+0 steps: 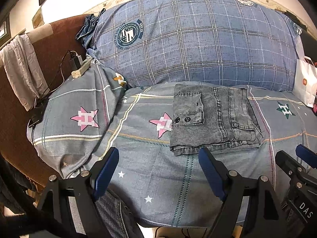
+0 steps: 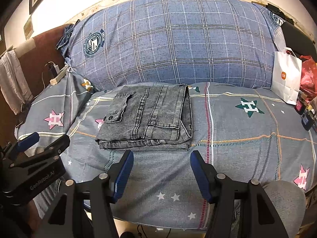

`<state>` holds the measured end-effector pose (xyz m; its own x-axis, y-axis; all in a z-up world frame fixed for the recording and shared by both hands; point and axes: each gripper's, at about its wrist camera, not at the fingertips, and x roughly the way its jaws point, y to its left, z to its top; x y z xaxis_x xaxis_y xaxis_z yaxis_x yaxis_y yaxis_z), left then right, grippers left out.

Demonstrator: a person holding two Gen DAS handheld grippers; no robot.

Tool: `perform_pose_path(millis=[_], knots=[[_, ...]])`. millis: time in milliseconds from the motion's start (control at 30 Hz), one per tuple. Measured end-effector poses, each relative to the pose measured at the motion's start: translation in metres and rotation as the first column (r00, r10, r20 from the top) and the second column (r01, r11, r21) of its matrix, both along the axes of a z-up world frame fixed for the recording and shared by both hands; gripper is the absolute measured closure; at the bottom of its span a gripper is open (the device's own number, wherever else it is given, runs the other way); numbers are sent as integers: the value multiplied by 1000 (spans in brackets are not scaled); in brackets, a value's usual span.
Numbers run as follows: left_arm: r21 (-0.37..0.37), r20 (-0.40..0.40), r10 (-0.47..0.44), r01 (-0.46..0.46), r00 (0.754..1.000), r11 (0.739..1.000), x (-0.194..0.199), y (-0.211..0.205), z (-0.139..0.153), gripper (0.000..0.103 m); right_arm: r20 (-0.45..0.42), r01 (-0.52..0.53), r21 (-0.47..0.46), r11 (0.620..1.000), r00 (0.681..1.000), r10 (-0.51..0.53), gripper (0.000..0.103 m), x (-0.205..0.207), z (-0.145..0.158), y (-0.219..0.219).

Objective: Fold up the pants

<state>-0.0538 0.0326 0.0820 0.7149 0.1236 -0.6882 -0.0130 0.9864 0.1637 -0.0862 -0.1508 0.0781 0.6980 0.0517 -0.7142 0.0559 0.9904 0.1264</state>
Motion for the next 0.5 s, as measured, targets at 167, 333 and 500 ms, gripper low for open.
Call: perform_pose_path(millis=[167, 333, 500], knots=[[-6, -8, -5, 5, 1000, 1000, 1, 0, -2, 20, -4, 3, 1, 1000, 1000, -3, 40, 2, -1, 0], [-13, -13, -11, 11, 1000, 1000, 2, 0, -3, 20, -6, 10, 6, 1000, 1000, -10, 40, 2, -2, -1], [-23, -24, -15, 15, 1000, 1000, 4, 0, -6, 20, -10, 12, 12, 1000, 1000, -12, 40, 4, -4, -3]])
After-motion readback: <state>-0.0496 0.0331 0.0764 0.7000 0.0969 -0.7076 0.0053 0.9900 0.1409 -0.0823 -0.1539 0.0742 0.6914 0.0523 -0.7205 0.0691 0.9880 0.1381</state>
